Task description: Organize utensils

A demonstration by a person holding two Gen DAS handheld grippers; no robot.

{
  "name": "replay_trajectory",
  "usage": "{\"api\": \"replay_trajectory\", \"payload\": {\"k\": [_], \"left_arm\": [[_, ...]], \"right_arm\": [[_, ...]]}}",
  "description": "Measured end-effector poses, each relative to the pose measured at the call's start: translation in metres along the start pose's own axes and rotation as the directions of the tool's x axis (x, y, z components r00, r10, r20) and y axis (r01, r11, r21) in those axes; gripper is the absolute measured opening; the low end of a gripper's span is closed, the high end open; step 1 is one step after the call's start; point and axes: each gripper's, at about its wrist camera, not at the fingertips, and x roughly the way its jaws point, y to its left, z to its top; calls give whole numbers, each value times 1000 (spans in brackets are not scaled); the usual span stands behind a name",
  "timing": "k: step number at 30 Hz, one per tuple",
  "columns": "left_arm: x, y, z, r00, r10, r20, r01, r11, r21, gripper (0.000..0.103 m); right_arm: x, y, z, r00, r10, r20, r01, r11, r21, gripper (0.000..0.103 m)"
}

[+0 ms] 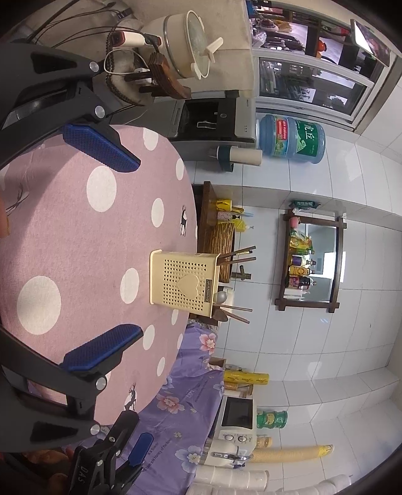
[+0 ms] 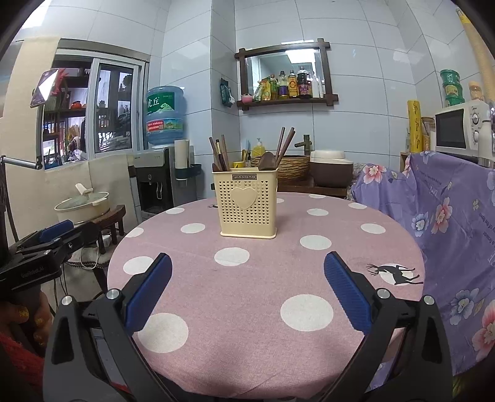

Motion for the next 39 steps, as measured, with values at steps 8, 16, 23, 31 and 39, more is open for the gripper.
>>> {"api": "replay_trajectory", "payload": {"k": [8,16,23,31,39], "left_arm": [[-2,3,-1,1000,-5,0,5,1000,-8,98],[1,4,-2,1000,-6,-25,6,1000,-11,98],[2,2,-2,1000,-1,-19,1,1000,1,98],[1,1,-4,1000,7,-7,-7,1000,-13,98],[1,1,-5,1000,8,-9,-8,1000,-12,98]], "right_arm": [[1,1,0,1000,-1,1,1,1000,-6,97],[1,3,-1,1000,-2,0,2,1000,-13,97],[2,3,-1,1000,-2,1,2,1000,-13,97],[2,4,-2,1000,0,-3,0,1000,-13,97],[4,4,-4,1000,4,-9,-4,1000,-16,97]]}}
